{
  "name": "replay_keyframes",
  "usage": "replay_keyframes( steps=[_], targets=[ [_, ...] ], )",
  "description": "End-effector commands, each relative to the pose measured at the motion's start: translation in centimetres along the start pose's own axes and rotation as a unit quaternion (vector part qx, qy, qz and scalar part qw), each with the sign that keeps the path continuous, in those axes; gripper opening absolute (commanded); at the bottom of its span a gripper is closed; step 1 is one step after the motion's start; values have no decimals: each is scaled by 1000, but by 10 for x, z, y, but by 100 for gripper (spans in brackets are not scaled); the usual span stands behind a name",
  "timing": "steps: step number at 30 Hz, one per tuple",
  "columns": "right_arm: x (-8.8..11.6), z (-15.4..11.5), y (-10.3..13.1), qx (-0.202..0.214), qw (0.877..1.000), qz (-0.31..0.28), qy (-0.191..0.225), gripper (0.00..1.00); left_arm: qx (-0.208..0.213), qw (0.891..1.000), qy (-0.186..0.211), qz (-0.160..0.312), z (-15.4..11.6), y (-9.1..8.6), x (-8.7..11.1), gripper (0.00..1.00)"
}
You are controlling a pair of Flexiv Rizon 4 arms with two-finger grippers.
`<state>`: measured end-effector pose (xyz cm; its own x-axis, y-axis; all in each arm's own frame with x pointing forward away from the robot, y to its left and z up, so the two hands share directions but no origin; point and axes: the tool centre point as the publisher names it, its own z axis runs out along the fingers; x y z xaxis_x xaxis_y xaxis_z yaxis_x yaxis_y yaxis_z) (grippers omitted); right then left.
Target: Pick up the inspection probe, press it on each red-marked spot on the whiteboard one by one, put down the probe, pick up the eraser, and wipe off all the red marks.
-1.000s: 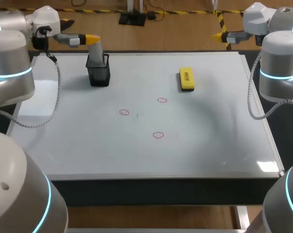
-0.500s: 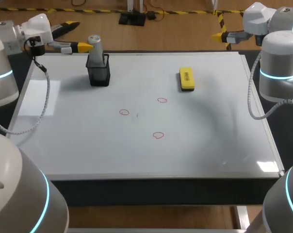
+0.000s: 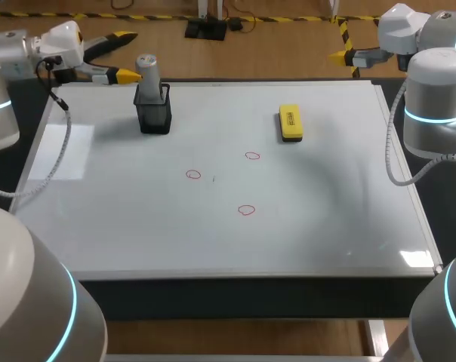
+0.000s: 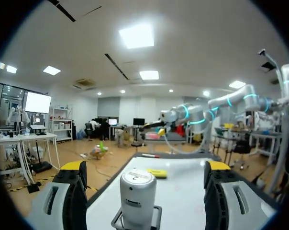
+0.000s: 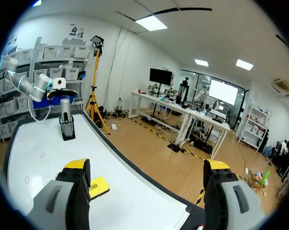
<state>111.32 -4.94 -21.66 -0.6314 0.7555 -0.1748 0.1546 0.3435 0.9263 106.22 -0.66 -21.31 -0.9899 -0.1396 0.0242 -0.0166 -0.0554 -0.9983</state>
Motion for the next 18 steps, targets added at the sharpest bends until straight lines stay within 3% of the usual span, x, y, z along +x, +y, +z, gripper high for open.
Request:
replay_keyframes(
  steps=[1,18],
  targets=[
    [0,0,0,1,1000,0,1,100,7,996,89,-2,2,9,-7,100],
    [0,0,0,1,1000,0,1,100,25,996,79,-22,12,38,-9,100]
  ],
)
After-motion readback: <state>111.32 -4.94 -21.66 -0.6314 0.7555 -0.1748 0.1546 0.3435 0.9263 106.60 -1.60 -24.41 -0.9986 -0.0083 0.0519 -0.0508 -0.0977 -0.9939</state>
